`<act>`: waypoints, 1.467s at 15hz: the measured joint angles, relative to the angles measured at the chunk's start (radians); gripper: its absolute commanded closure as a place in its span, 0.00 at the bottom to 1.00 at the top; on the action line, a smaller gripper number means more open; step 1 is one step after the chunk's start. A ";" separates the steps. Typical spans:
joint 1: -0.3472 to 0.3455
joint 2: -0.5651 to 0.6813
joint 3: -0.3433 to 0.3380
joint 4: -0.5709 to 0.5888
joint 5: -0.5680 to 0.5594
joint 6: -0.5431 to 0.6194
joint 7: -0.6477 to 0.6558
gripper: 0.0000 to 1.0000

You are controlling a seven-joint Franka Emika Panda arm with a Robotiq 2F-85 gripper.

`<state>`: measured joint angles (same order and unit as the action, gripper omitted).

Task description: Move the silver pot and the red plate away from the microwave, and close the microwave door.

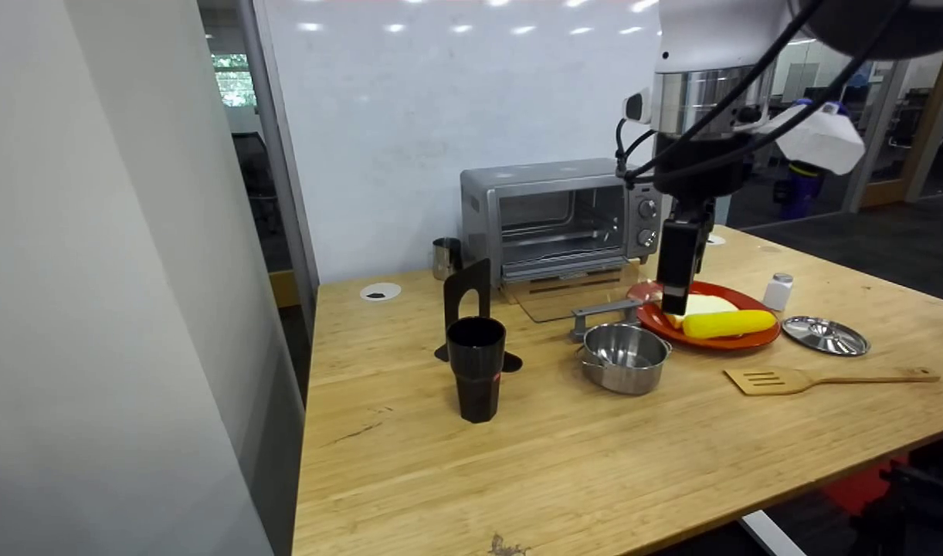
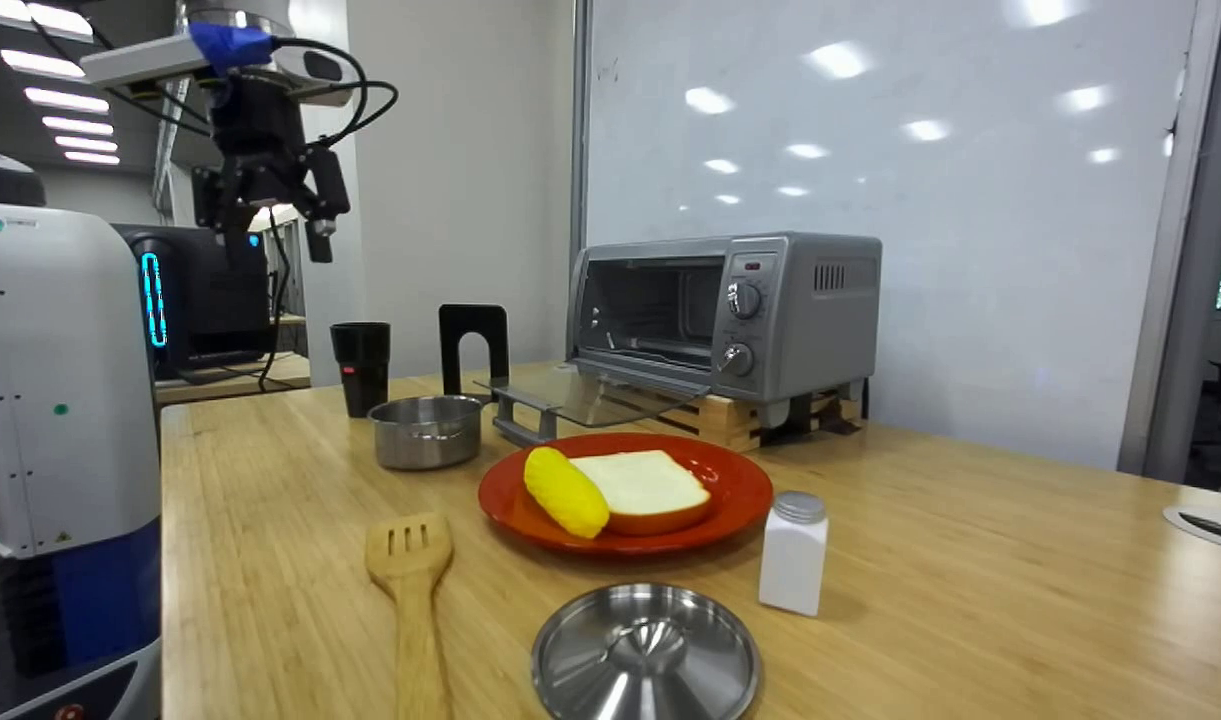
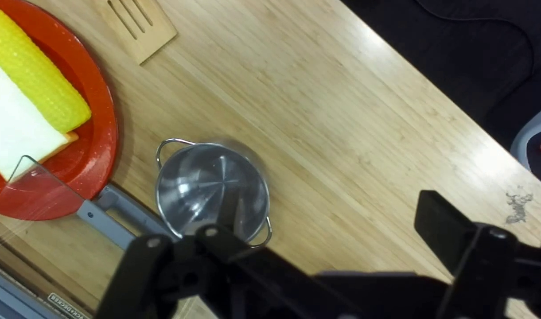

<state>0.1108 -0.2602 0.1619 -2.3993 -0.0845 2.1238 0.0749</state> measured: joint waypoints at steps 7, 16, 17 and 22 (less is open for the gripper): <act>-0.036 0.081 -0.136 0.025 -0.035 0.063 -0.277 0.00; -0.042 0.379 -0.142 0.174 -0.049 0.112 -0.466 0.00; -0.042 0.405 -0.140 0.190 -0.049 0.112 -0.477 0.00; -0.041 0.514 -0.114 0.250 -0.049 0.111 -0.500 0.00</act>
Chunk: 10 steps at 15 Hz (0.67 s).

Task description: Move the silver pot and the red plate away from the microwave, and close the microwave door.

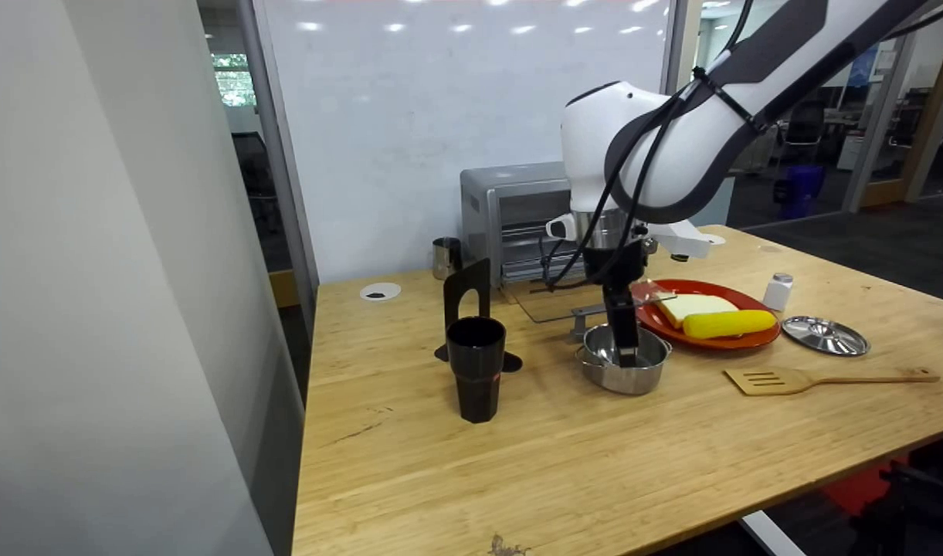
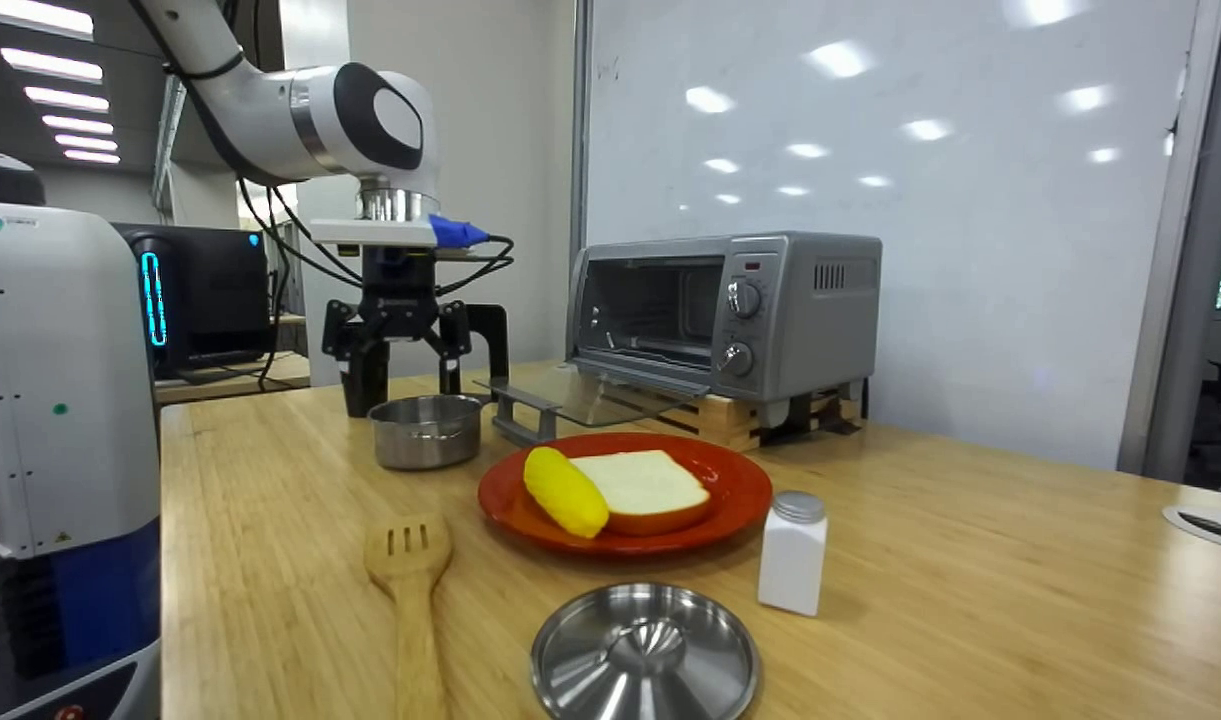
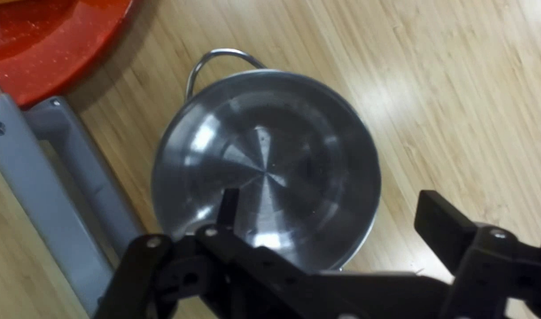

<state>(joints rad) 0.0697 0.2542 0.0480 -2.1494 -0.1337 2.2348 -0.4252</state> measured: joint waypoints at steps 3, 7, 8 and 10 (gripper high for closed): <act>0.006 0.044 0.025 0.022 0.000 0.000 0.000 0.00; 0.008 0.074 0.048 0.028 0.000 0.001 0.000 0.00; 0.008 0.078 0.052 0.028 0.000 0.001 0.000 0.00; 0.008 0.086 0.058 0.026 0.000 0.003 0.000 0.00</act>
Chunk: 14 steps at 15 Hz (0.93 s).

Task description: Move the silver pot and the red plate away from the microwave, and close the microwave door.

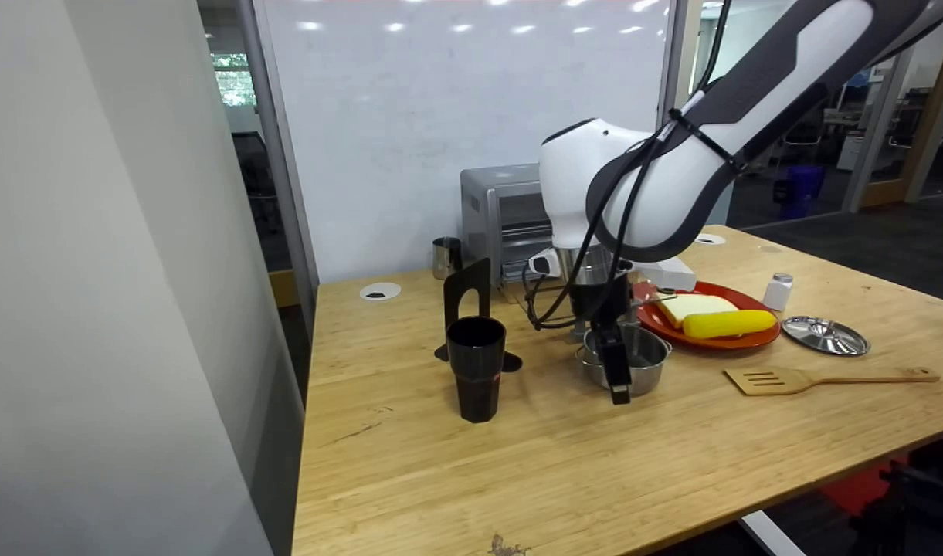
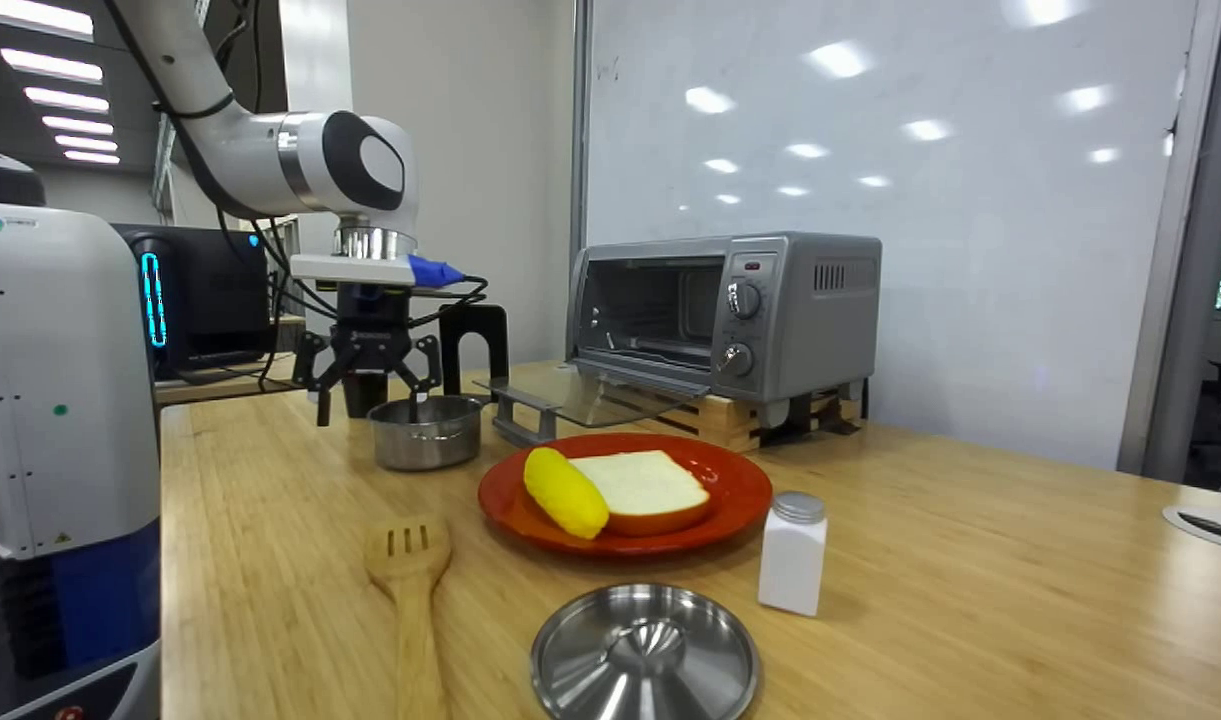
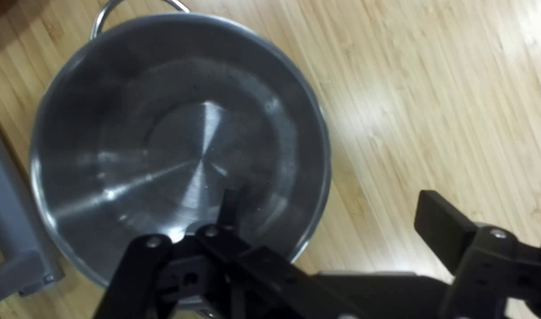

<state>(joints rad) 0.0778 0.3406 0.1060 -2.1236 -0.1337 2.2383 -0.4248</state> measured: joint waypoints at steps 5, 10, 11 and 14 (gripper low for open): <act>0.012 0.015 0.030 -0.019 0.000 0.009 0.005 0.00; 0.055 0.015 0.061 -0.040 -0.001 0.009 0.020 0.00; 0.065 0.015 0.068 -0.042 -0.003 0.009 0.024 0.00; 0.096 0.014 0.085 -0.047 -0.016 0.009 0.043 0.00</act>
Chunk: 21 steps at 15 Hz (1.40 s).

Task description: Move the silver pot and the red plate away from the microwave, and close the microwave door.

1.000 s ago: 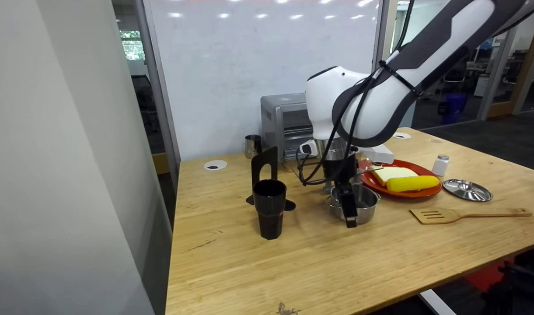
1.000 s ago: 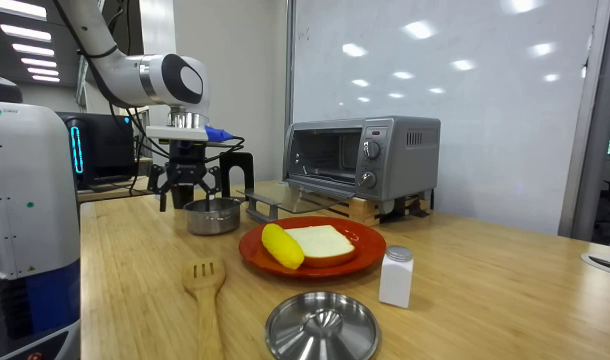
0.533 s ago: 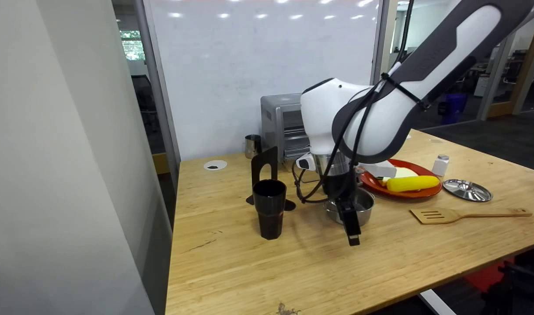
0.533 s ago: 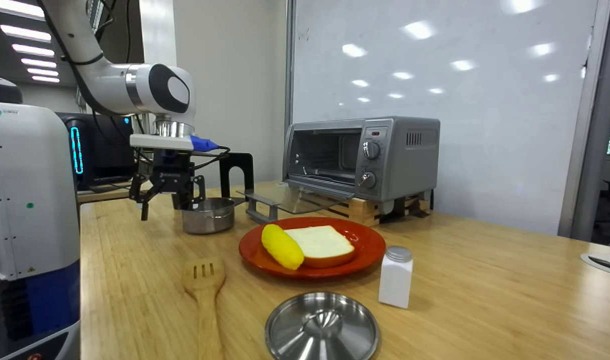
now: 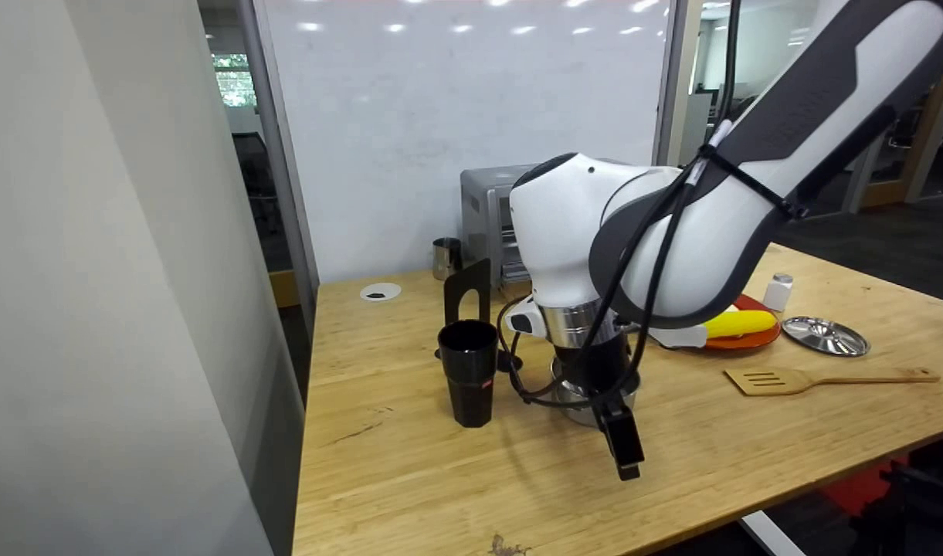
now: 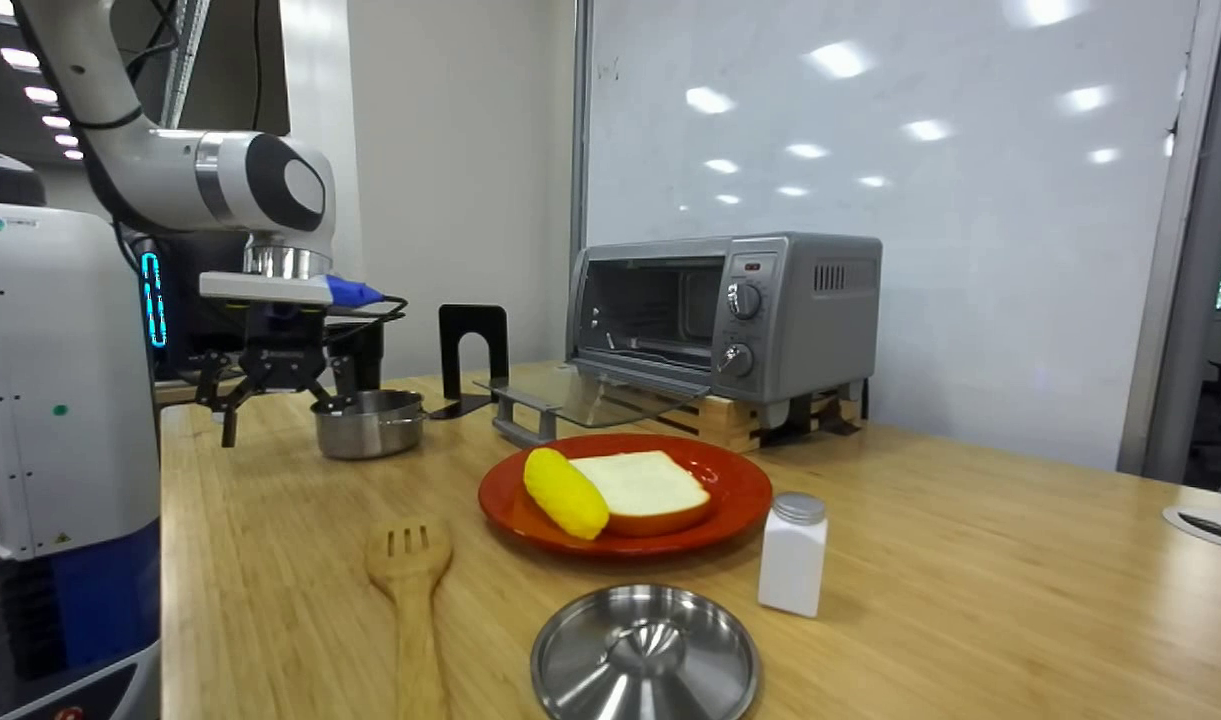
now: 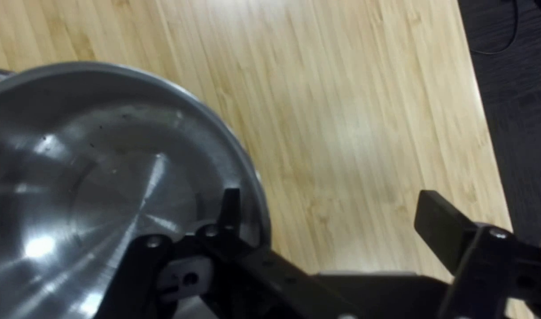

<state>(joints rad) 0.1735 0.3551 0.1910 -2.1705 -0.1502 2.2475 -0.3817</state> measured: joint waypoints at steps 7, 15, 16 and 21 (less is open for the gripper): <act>0.049 -0.010 0.017 -0.009 -0.041 0.000 0.097 0.00; 0.051 -0.027 0.015 -0.009 -0.072 -0.001 0.153 0.00; 0.051 -0.027 0.015 -0.009 -0.072 -0.001 0.153 0.00; 0.051 -0.026 0.020 -0.001 -0.033 -0.025 0.151 0.00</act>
<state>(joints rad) 0.2243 0.3289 0.2113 -2.1715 -0.1829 2.2230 -0.2310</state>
